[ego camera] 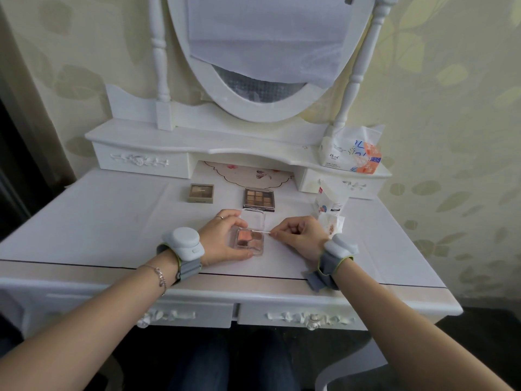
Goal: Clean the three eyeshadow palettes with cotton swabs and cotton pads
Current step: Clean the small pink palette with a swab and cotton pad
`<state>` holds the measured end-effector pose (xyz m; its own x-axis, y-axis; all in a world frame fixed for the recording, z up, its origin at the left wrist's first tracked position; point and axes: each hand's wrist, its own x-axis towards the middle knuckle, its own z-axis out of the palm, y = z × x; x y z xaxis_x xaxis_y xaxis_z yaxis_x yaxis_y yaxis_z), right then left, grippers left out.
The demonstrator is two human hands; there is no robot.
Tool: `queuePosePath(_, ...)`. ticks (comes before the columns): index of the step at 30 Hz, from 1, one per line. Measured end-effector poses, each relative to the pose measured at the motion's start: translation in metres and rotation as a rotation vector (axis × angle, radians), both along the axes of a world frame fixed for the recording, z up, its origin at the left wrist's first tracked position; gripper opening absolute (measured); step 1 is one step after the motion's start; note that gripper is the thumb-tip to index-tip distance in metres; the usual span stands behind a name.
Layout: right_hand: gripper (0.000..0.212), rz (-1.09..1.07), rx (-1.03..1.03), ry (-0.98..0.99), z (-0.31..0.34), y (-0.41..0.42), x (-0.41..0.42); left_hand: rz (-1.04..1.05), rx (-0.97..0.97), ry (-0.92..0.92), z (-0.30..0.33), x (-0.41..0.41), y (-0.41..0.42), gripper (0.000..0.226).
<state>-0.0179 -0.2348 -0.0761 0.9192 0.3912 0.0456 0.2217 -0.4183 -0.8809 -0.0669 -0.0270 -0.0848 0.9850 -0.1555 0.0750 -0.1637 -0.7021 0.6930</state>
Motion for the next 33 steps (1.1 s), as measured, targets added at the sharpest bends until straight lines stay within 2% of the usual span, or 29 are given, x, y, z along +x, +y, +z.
queuePosePath(22,0.007,0.087,-0.037,0.07,0.0061,-0.0049,0.0016,-0.002,0.015,0.007,0.0024,-0.0005,0.0001,0.099)
queuePosePath(33,0.015,0.059,-0.011,0.073,0.006,-0.0039,-0.0011,-0.001,0.014,0.012,0.0033,-0.0007,-0.0001,0.099)
